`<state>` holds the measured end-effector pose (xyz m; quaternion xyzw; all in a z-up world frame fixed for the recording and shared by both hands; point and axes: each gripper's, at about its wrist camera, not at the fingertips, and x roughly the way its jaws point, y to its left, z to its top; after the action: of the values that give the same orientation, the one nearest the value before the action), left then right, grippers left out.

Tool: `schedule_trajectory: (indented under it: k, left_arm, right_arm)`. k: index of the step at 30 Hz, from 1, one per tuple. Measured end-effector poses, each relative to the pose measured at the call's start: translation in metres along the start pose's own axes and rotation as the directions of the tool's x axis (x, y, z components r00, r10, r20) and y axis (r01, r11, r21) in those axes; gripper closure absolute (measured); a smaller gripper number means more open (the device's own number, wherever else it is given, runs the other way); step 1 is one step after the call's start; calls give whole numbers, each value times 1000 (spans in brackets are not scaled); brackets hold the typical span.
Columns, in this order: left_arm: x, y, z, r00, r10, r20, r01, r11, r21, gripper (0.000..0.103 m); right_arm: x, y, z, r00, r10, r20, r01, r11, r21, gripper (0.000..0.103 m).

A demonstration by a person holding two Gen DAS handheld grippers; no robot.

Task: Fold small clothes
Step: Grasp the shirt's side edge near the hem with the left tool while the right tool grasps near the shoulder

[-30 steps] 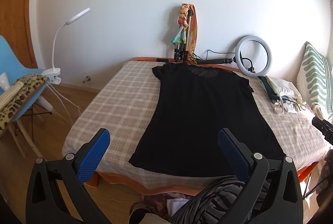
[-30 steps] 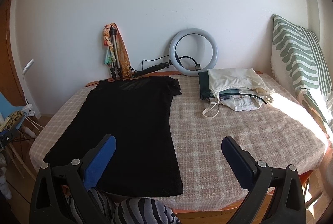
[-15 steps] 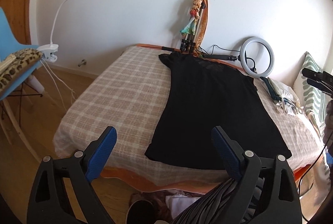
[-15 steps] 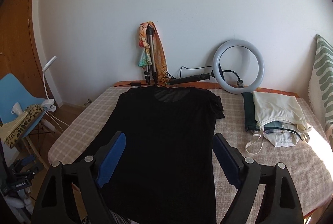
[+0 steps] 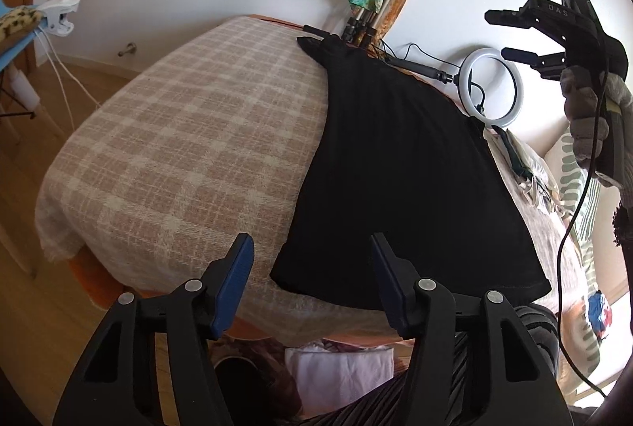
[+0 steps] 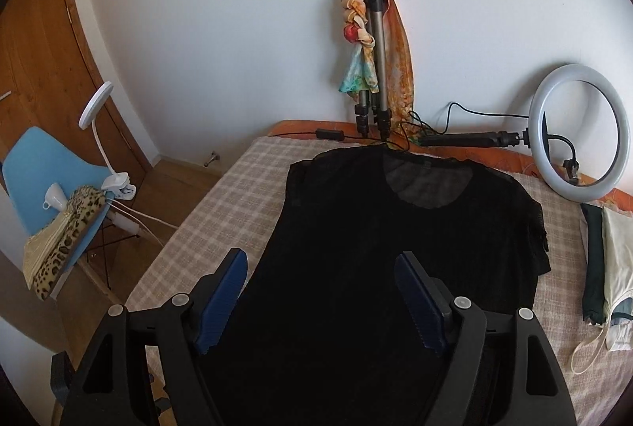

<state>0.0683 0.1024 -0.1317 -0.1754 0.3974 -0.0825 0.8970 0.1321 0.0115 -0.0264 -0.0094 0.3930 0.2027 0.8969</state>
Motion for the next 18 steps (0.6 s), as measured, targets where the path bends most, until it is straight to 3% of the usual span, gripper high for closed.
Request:
schedule_trajectory:
  k: [8,11,16,18]
  left_arm:
    - [17,9,4,1000,-13,-10,13,1000,7,46]
    - [24,15,5,999,-34,-27,33,999,-8,58]
    - [30,18,10,998,-65,-23,65,998,-11,64]
    - [33,18,13,995,-95,-25,95,995,-14,73]
  right_arm:
    - [102,28,43,991,39,-130,-42,999,-20,24]
    - [138,34,54,986,26,-167,-30,999,-23,25]
    - [189,40,65,977,21,-212,-26,999,-21,29]
    - [209,40,68,974,19,-226,-21,1000,-8,29]
